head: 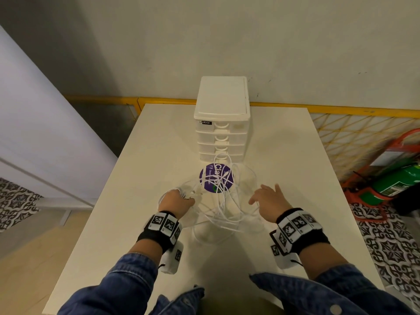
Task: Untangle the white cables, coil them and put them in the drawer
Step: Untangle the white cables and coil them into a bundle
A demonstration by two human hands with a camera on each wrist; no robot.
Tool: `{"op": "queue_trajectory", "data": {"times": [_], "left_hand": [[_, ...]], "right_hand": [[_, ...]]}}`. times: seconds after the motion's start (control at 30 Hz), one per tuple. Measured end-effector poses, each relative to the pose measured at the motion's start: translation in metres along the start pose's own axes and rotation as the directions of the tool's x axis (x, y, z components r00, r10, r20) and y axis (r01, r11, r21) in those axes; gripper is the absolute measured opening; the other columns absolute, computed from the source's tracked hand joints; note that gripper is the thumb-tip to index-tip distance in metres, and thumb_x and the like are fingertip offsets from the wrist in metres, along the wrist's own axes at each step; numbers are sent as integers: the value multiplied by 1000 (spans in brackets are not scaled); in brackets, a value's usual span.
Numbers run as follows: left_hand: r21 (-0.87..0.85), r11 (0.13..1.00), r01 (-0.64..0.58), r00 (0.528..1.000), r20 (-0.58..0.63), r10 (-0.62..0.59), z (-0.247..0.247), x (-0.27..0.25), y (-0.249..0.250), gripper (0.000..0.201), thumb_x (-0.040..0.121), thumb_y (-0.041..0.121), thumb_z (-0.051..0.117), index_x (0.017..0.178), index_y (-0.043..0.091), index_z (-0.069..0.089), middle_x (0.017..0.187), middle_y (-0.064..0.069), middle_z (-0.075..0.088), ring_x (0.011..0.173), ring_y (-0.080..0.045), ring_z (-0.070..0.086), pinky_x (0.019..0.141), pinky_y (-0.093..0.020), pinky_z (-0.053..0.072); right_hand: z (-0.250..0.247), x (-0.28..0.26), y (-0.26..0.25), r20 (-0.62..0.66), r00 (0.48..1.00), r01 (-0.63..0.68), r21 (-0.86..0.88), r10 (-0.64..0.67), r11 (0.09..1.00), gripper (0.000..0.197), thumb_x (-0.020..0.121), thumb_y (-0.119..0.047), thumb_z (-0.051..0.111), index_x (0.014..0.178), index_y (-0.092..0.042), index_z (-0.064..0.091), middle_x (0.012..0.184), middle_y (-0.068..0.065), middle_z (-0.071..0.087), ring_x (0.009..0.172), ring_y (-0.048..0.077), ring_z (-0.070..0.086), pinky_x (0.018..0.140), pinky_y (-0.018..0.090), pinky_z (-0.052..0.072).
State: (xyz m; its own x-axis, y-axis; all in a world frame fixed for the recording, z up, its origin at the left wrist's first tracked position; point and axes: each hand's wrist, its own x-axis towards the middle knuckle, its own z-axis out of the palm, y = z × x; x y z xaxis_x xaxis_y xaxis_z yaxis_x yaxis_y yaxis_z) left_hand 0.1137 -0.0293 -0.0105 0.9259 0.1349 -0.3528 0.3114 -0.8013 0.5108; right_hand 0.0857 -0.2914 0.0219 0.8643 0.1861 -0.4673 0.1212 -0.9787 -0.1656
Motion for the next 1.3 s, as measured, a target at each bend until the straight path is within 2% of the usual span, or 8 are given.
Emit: {"op": "queue_trajectory", "data": {"times": [0.1,0.17,0.27,0.43,0.63,0.87,1.17,1.3], "left_hand": [[20,1000,1,1000,-8,-1,0,-1,-4,36,81,36,66,103,7,62,103,-11,67,98,-30,60,75,-29,42],[12,1000,2,1000,-4,-2,1,-3,-2,37,81,38,67,100,7,61,99,-9,65,97,-29,60,75,-29,42],[-22,1000,-13,1000,22,14,4,-5,2,27,80,33,67,84,10,55,86,-7,60,85,-27,58,71,-30,42],[-61,995,-83,995,49,86,6,-10,6,32,78,26,68,65,14,42,69,-3,51,75,-25,52,65,-28,37],[-29,994,-105,988,109,107,0,-14,3,27,81,26,66,91,1,60,90,-14,62,86,-29,58,75,-35,46],[-65,987,-145,986,75,149,4,-16,2,24,86,28,64,91,5,60,95,-16,65,92,-30,59,78,-34,45],[-178,984,-1,1000,-6,0,-9,-11,2,13,85,19,59,75,13,54,84,-10,60,88,-30,59,70,-29,39],[-206,977,63,997,-19,-69,-10,-8,-5,26,87,24,59,104,4,63,108,-18,66,102,-33,60,79,-31,43]], "right_hand": [[4,-1,2,-81,996,60,505,-22,861,55,83,7,32,109,-29,64,130,-8,55,129,12,39,116,30,12],[4,-1,-9,-106,994,64,639,5,767,39,90,-6,35,96,-25,68,110,-7,66,108,10,54,109,30,33],[9,11,-31,-128,992,59,559,15,827,38,95,-38,39,83,-15,66,86,1,68,84,19,63,84,37,50],[19,48,-63,-88,992,-68,226,90,972,60,91,-61,33,66,-12,55,64,5,55,71,26,59,58,30,41],[25,73,-85,-56,983,-172,75,176,982,31,91,-42,49,90,-13,61,85,6,62,82,24,61,68,29,46],[25,62,-95,-43,997,70,-20,-70,997,28,97,-24,39,107,-10,61,106,12,63,97,31,60,79,35,47],[5,24,-46,-207,972,193,407,-115,893,29,86,-49,57,97,-28,73,88,-4,72,79,13,62,75,27,48],[6,10,-30,-456,887,286,662,70,693,23,82,-44,65,94,-27,75,87,-9,73,80,5,65,76,18,49]]}}
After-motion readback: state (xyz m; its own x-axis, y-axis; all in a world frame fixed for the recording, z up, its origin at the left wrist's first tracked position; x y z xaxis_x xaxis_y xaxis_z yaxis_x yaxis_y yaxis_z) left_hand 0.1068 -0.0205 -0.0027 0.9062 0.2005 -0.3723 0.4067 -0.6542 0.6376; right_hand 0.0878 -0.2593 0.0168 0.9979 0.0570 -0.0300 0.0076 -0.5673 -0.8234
